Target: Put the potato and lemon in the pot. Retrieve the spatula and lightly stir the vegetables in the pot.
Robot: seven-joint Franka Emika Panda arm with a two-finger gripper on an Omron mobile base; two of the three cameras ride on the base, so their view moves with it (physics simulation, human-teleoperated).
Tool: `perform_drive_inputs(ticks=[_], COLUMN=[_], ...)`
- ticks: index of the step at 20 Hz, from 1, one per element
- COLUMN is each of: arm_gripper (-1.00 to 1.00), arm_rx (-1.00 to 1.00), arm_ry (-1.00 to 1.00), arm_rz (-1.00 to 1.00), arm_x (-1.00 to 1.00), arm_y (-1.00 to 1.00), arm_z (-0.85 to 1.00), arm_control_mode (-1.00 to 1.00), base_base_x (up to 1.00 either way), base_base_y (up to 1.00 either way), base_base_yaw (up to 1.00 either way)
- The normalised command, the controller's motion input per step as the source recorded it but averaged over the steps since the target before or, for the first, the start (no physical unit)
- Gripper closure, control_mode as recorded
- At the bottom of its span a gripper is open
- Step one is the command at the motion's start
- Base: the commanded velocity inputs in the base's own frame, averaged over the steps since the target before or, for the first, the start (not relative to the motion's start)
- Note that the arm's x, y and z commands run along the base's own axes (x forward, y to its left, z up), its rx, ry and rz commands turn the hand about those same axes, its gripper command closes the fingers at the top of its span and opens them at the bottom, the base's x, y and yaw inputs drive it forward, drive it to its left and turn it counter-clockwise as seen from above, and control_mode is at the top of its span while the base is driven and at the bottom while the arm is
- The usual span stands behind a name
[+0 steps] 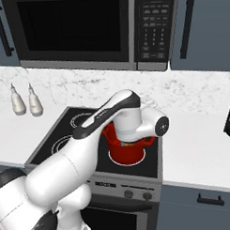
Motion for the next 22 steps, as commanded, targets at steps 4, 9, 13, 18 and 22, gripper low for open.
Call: perform_drive_inputs(ticks=[4,9,13,18,22], arm_gripper=[1.00,1.00,1.00,1.00,1.00], arm_rx=[-0.02,0.00,0.00,0.00,0.00], arm_ry=[0.00,0.06,0.05,0.01,0.00], arm_rz=[0.00,0.00,0.00,0.00,0.00], arm_x=[0.46,0.31,0.10,0.09,0.12], arm_y=[0.00,-0.06,-0.01,0.00,0.00], arm_z=[-0.13,0.00,-0.10,-0.27,-0.15], arm_control_mode=[-1.00,-1.00,-1.00,-1.00,-1.00], base_base_x=[0.00,0.00,0.00,0.00,0.00], base_base_y=[0.00,0.00,0.00,0.00,0.00], base_base_yaw=[0.00,0.00,0.00,0.00,0.00])
